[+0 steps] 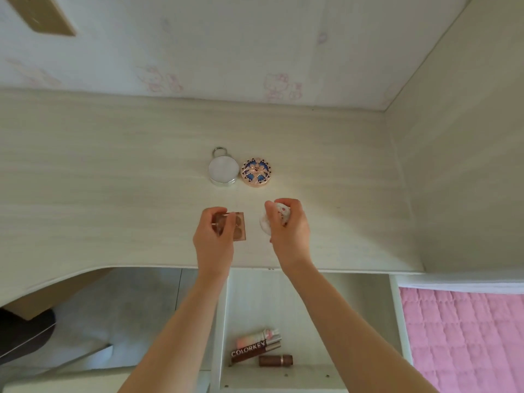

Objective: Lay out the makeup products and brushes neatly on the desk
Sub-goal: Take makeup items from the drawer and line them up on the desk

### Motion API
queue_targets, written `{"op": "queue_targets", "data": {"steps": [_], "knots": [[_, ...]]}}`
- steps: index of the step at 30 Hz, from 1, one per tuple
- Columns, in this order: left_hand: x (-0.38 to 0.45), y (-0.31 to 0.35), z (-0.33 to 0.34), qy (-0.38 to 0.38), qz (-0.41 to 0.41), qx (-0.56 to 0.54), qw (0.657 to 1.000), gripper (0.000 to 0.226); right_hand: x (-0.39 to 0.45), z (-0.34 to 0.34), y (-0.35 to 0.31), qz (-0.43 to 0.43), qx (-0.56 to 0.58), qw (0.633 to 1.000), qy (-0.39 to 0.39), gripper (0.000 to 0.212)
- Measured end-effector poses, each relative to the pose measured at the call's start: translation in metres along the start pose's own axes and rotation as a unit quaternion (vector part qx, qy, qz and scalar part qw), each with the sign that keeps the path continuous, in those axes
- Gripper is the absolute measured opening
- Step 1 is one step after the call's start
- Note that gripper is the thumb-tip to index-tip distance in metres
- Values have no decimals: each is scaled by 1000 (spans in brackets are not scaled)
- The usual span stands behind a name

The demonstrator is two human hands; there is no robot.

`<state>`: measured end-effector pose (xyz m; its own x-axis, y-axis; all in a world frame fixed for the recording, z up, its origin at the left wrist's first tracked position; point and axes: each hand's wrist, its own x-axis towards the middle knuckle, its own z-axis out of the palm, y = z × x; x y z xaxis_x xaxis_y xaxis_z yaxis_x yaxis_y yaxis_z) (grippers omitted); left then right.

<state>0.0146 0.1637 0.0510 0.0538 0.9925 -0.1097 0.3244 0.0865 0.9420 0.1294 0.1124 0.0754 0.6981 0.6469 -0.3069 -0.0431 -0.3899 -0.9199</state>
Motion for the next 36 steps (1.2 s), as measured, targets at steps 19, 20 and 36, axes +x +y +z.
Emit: {"op": "queue_targets", "data": {"steps": [19,20,36], "knots": [[75,-39,30,-4,59,217,974,23,72,48,22,-81,-290,952,-61,38],[77,-42,30,2,74,235,969,25,72,48,24,-99,-317,942,-52,39],[61,-50,23,41,171,294,939,34,62,40,47,-215,-310,926,-19,63]]}}
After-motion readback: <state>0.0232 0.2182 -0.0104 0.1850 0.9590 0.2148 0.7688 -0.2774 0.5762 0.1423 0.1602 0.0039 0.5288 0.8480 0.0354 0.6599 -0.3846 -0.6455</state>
